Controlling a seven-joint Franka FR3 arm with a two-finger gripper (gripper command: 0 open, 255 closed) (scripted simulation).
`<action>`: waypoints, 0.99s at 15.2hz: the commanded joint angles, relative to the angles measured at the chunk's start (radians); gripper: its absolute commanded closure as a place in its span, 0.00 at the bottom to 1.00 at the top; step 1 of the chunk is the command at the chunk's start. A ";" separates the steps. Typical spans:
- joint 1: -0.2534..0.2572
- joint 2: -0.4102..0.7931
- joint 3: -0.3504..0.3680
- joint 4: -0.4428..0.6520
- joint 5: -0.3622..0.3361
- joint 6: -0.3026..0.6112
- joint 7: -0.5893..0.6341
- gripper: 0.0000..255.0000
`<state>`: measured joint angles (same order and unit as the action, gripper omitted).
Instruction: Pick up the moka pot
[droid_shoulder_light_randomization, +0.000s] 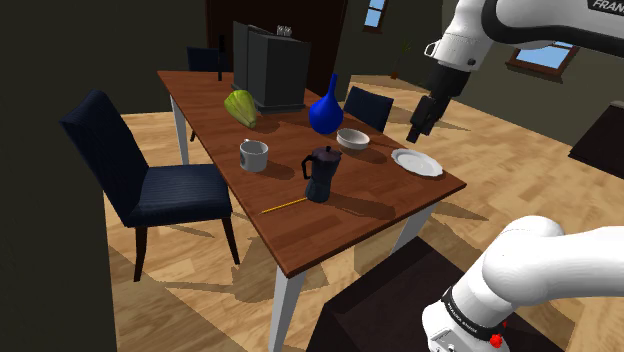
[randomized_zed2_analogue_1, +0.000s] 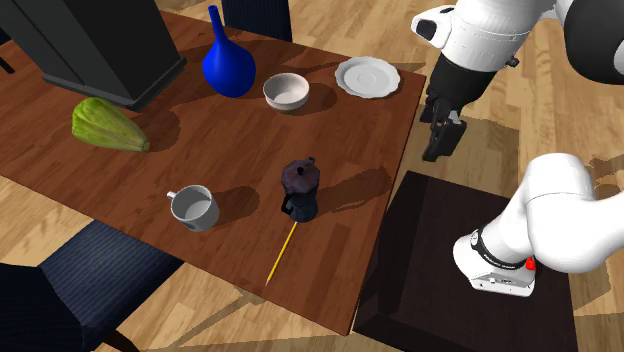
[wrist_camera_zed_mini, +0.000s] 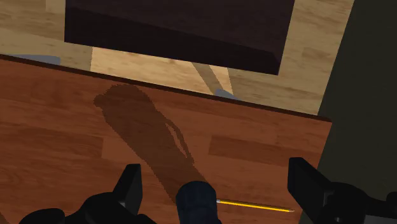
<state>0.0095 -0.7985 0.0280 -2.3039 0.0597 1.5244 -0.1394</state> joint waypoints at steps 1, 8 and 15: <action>0.000 0.000 0.000 0.000 0.000 0.000 0.000 0.00; 0.009 0.232 0.033 0.059 -0.001 0.188 0.000 0.00; 0.014 0.483 0.064 0.183 -0.019 0.328 0.010 0.00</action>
<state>0.0214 -0.3558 0.0841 -2.1463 0.0433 1.8354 -0.1357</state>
